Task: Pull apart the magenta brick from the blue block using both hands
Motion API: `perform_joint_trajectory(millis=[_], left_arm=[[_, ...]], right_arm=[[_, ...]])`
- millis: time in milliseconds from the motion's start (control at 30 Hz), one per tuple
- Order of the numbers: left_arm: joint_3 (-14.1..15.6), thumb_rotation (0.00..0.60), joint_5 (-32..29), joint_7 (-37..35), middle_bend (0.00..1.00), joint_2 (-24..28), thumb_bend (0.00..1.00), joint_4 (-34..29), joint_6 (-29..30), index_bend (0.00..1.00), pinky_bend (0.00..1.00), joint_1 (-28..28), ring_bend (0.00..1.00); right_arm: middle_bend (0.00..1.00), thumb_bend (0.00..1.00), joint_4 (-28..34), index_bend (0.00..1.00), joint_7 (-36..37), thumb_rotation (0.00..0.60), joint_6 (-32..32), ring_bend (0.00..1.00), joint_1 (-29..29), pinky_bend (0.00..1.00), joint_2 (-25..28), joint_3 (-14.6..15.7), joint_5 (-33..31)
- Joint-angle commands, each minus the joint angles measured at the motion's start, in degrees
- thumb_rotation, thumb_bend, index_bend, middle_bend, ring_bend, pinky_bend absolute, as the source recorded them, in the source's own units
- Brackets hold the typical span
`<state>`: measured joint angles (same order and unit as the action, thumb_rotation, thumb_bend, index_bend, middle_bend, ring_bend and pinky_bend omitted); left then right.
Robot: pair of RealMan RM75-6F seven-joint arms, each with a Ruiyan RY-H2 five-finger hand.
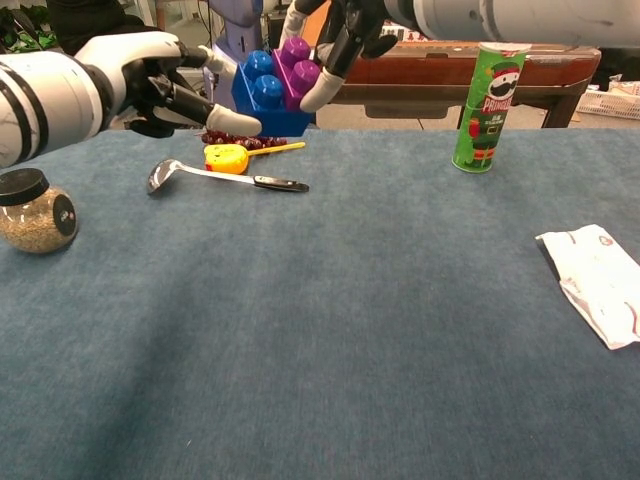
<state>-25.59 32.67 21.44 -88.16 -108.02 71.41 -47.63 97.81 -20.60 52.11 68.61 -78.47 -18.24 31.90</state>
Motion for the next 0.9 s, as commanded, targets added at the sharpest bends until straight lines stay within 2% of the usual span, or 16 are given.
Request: perform_joint_trajectory(millis=[33, 167, 367, 900], left_arm=[[-0.1, 0.537, -0.5, 0.5, 1.00, -0.6, 0.00, 0.6, 0.3, 0.21, 1.00, -0.6, 1.00], [-0.2, 0.545, -1.0, 1.0, 1.00, -1.2, 0.00, 1.0, 0.9, 0.21, 1.00, -1.2, 1.00], [-0.2, 0.598, -1.5, 1.7, 1.00, -2.1, 0.00, 1.7, 2.4, 0.22, 1.00, -1.6, 1.00], [-1.3, 0.595, -0.9, -1.0, 1.00, -3.4, 0.00, 2.5, 3.6, 0.30, 1.00, -1.0, 1.00]], right_arm=[[1.00, 0.26, -0.2, 0.65, 0.0, 0.600, 0.1, 0.98, 0.1, 1.00, -0.3, -0.1, 0.0], [1.00, 0.26, -0.5, 0.65, 0.1, 0.600, 0.2, 0.98, 0.1, 1.00, -0.7, -0.3, 0.1], [1.00, 0.26, -0.7, 0.65, 0.6, 0.600, 0.0, 0.98, -0.1, 1.00, -1.2, -0.4, 0.7], [1.00, 0.26, -1.0, 0.65, 0.8, 0.600, -0.7, 0.98, 0.1, 1.00, -2.0, -0.3, 1.2]])
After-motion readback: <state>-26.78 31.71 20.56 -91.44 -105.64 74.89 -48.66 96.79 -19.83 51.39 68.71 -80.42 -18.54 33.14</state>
